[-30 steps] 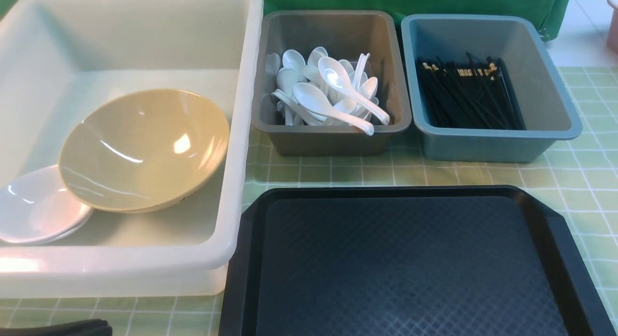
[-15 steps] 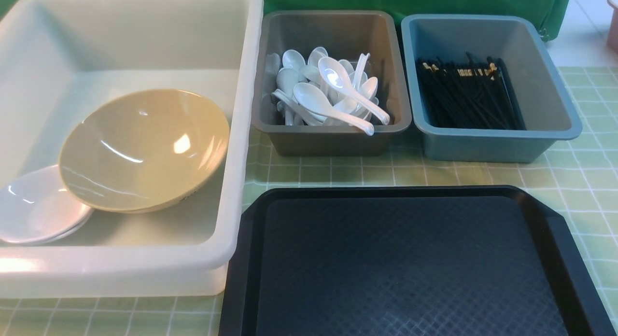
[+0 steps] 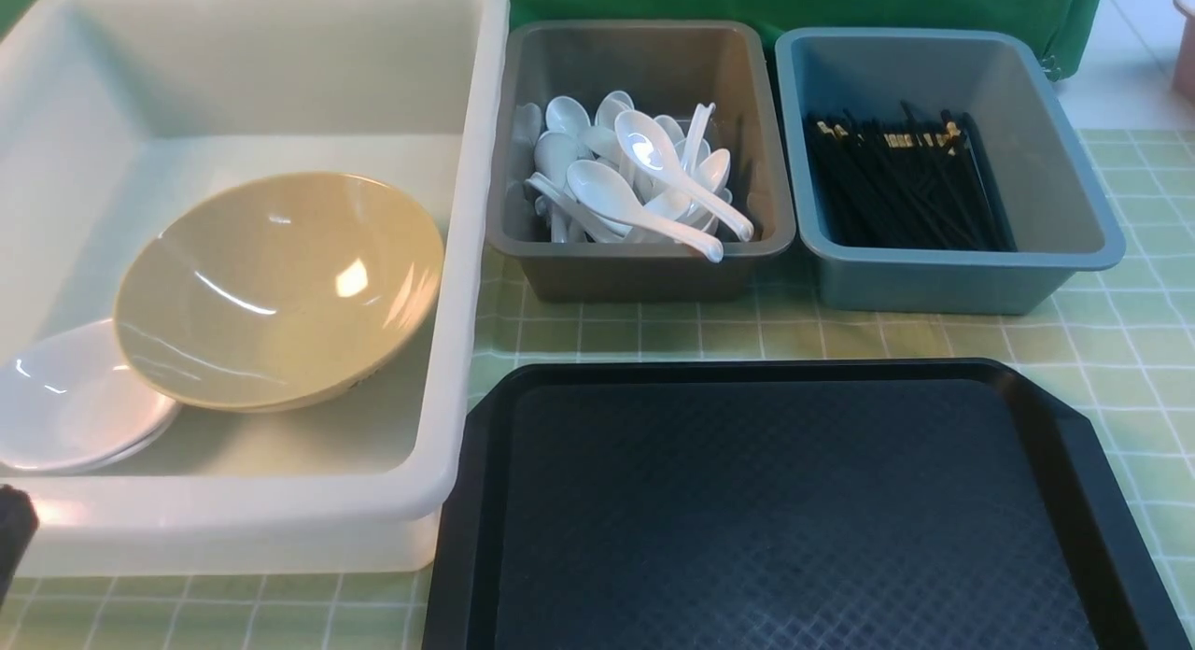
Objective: On green table put chopsticks spoon bowls plates into blue grey white boxes.
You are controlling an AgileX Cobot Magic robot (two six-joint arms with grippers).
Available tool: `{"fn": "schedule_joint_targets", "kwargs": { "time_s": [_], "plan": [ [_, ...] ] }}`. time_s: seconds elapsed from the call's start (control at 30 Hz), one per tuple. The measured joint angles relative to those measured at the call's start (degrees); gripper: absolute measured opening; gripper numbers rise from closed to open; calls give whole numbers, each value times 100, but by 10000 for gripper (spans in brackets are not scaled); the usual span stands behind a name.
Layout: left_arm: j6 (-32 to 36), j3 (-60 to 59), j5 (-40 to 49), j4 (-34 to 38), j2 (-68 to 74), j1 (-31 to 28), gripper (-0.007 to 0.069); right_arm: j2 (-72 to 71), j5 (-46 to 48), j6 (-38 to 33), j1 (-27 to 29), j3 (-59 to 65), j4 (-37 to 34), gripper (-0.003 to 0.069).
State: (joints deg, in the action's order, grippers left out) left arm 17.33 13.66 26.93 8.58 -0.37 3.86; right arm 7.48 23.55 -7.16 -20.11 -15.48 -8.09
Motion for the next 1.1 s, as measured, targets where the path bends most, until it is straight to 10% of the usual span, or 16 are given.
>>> {"fn": "schedule_joint_targets", "kwargs": {
  "time_s": [0.27, 1.1],
  "plan": [
    [-1905, -1412, -1035, -858, -34, 82, -1, 0, 12, 0, 0, 0, 0, 47],
    [-1568, -1518, -828, -716, -34, 89, -1, 0, 12, 0, 0, 0, 0, 55]
  ]
}}
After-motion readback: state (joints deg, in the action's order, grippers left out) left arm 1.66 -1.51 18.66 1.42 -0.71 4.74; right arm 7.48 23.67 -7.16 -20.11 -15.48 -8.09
